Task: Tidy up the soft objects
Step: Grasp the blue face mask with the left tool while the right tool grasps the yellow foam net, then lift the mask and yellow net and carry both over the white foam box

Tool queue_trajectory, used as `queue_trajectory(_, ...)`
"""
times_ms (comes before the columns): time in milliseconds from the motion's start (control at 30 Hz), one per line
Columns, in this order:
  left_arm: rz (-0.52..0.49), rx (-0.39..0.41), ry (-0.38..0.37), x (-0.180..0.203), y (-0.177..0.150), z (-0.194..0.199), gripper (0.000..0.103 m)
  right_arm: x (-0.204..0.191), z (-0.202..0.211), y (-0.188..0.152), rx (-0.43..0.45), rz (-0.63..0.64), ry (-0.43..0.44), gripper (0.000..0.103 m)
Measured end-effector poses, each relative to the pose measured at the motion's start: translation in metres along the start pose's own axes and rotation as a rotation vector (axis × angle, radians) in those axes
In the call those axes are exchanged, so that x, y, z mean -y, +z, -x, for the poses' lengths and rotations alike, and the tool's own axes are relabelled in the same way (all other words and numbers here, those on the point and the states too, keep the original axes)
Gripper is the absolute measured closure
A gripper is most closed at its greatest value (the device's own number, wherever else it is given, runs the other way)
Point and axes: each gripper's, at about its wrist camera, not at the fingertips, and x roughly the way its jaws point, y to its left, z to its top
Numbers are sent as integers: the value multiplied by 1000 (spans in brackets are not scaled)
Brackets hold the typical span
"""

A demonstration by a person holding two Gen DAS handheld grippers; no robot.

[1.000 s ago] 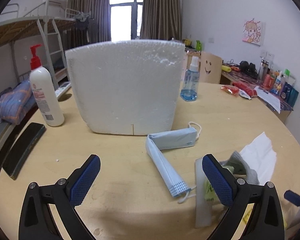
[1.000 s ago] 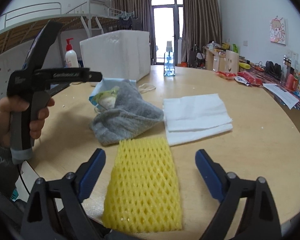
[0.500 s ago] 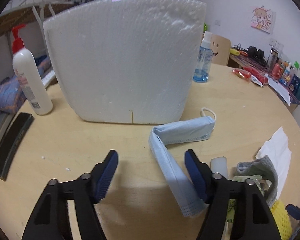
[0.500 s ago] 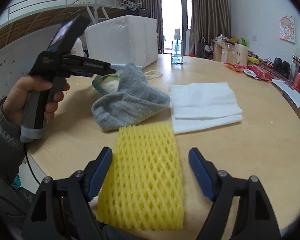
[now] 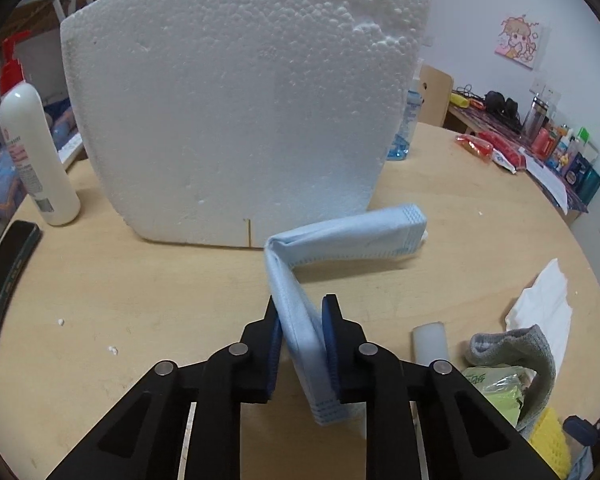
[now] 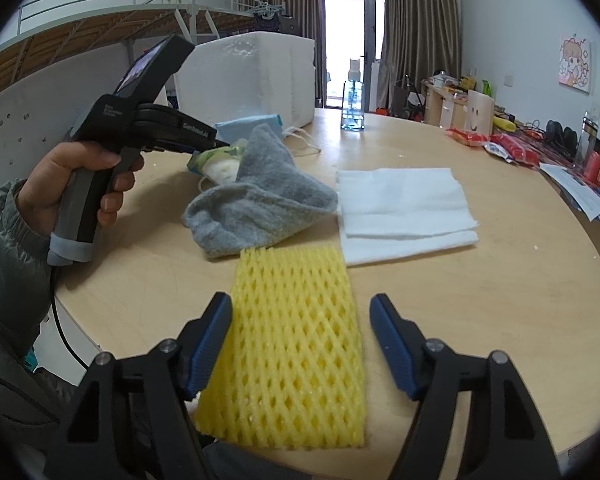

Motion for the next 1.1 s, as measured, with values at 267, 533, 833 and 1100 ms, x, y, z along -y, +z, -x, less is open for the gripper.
queue_trajectory(267, -25, 31, -30, 0, -1, 8, 89, -8, 4, -6, -17, 27, -12, 29)
queue_trajectory(533, -29, 46, -55, -1, 0, 11, 95, -13, 5, -7, -39, 45, -8, 48)
queue_trajectory(833, -12, 31, -107, -4, 1, 10, 99, -20, 12, -7, -33, 56, 12, 82)
queue_trajectory(1100, -19, 72, -151, 1, 2, 25, 99, -11, 22, -5, 4, 3, -17, 82)
